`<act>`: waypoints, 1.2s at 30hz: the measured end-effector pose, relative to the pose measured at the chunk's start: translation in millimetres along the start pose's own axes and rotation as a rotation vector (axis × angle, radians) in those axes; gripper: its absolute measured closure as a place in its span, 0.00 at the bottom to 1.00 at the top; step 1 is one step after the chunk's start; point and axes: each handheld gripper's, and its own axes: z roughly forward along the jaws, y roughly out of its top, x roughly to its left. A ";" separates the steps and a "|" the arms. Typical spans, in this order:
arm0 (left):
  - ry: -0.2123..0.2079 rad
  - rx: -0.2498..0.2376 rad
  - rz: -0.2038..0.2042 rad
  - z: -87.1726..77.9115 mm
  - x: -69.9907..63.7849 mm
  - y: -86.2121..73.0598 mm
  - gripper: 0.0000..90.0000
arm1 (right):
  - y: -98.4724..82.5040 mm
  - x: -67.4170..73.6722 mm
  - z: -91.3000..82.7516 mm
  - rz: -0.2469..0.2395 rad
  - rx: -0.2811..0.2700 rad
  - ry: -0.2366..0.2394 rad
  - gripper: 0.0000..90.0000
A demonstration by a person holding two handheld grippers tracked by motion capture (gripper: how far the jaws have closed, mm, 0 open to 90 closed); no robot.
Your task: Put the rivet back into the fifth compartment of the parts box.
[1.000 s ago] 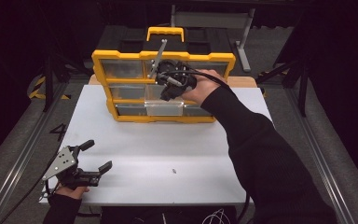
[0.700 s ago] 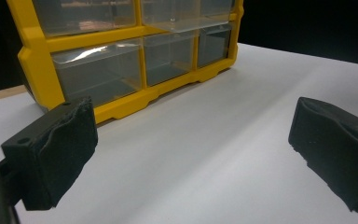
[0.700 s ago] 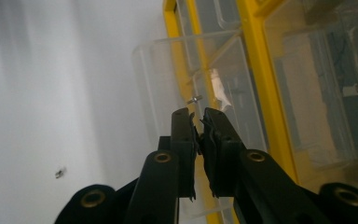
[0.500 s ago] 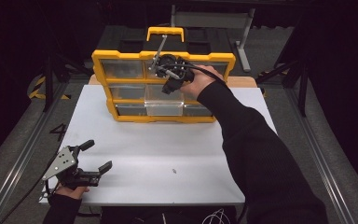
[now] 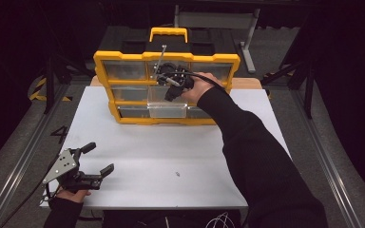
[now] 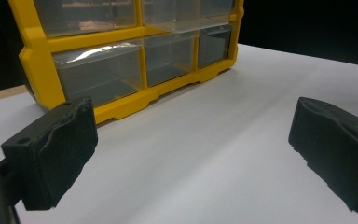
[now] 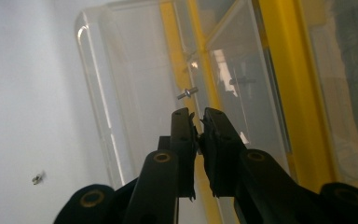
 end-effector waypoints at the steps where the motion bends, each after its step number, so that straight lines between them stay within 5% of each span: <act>1: 0.000 0.001 0.002 0.0 0.1 0.0 0.02 | -0.4 -0.4 2.0 0.004 -0.005 0.000 0.92; 25: 0.000 -0.001 0.001 -0.2 -0.2 0.2 0.02 | -5.3 -8.2 20.9 0.028 0.028 0.031 0.88; 36: -0.001 -0.002 0.006 0.5 -0.6 0.4 0.02 | -12.7 1.2 -20.0 0.027 -0.067 -0.042 0.74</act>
